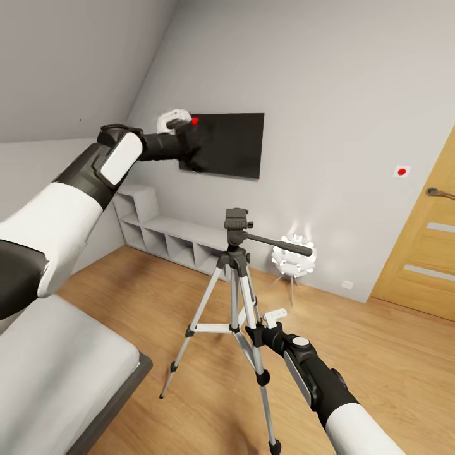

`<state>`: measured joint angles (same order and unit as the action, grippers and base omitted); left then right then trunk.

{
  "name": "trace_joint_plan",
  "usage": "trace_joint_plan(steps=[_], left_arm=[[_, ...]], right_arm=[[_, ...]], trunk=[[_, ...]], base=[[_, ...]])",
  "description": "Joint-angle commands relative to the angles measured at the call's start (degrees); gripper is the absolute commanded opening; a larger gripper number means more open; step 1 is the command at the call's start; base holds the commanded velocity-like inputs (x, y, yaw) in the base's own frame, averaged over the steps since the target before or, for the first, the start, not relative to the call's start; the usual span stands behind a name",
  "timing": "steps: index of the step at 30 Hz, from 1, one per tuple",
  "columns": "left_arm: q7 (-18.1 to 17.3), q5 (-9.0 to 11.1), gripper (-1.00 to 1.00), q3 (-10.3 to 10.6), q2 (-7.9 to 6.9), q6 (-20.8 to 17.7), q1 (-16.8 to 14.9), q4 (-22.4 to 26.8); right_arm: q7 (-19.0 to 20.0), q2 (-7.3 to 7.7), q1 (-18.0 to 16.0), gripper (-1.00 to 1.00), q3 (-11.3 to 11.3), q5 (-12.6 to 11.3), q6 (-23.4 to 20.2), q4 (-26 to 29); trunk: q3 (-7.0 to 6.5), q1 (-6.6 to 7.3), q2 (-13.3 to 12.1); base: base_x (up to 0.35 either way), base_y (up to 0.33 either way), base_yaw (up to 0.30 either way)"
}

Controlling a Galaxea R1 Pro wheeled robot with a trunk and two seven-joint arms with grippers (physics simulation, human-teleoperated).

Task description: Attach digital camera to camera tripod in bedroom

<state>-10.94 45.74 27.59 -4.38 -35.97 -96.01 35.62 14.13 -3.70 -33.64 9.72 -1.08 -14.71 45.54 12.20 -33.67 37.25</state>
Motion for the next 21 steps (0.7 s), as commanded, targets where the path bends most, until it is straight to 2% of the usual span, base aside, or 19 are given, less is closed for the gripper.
trace_joint_plan(steps=[1,2,3,6,7,8,9,14,21], left_arm=[[-5.2,0.2,-1.00,0.2,-0.33,0.0,-0.1,-0.1],[-8.3,0.1,-1.00,0.2,-0.62,0.1,-0.1,-0.1],[-14.0,-0.3,-1.00,0.2,-1.31,0.2,-0.1,-0.3],[-20.4,-1.0,-1.00,0.3,-2.66,0.3,-0.1,-0.4],[-23.0,-1.4,-1.00,0.3,-3.52,0.5,-0.1,-0.3],[-23.9,-1.6,-1.00,0.3,-3.91,0.6,-0.1,-0.3],[-27.1,-1.9,-1.00,0.4,-5.95,0.7,-0.1,-0.6],[-27.8,-2.1,-1.00,0.4,-7.32,-0.4,-0.1,-0.9],[-27.9,-2.6,-1.00,1.3,-7.66,-0.7,-0.1,-1.0]], right_arm=[[0.0,0.00,0.0,-1.00,0.0,0.8,-0.2,0.0],[0.0,0.00,0.0,-1.00,0.0,0.8,-0.2,0.0],[0.0,0.00,0.0,-1.00,0.0,0.8,-0.2,0.0],[0.0,0.00,0.0,-1.00,0.0,0.8,-0.2,0.0],[0.0,-0.03,0.0,-1.00,0.0,0.8,-0.2,0.0],[0.0,-0.04,0.0,-1.00,0.0,0.8,-0.2,0.0],[0.0,-0.06,0.0,-1.00,0.0,0.8,-0.2,0.0],[0.0,-0.03,0.0,-1.00,0.0,0.8,-0.2,0.0],[0.0,-0.06,0.0,-1.00,0.0,0.8,-0.2,0.0]], trunk=[[0.10,-0.02,0.1],[0.10,-0.02,0.1],[0.10,-0.02,0.1],[0.10,-0.02,0.1],[0.10,-0.02,0.1],[0.10,-0.02,0.1],[0.10,-0.02,0.1],[0.10,-0.02,0.1],[0.10,-0.02,0.1]], base=[[0.000,0.000,0.000],[0.000,0.000,0.000],[0.000,0.000,0.000],[0.000,0.000,0.000],[0.000,0.000,0.000],[0.000,0.000,0.000],[0.000,0.000,0.000],[0.000,0.000,0.000],[0.000,0.000,0.000]])
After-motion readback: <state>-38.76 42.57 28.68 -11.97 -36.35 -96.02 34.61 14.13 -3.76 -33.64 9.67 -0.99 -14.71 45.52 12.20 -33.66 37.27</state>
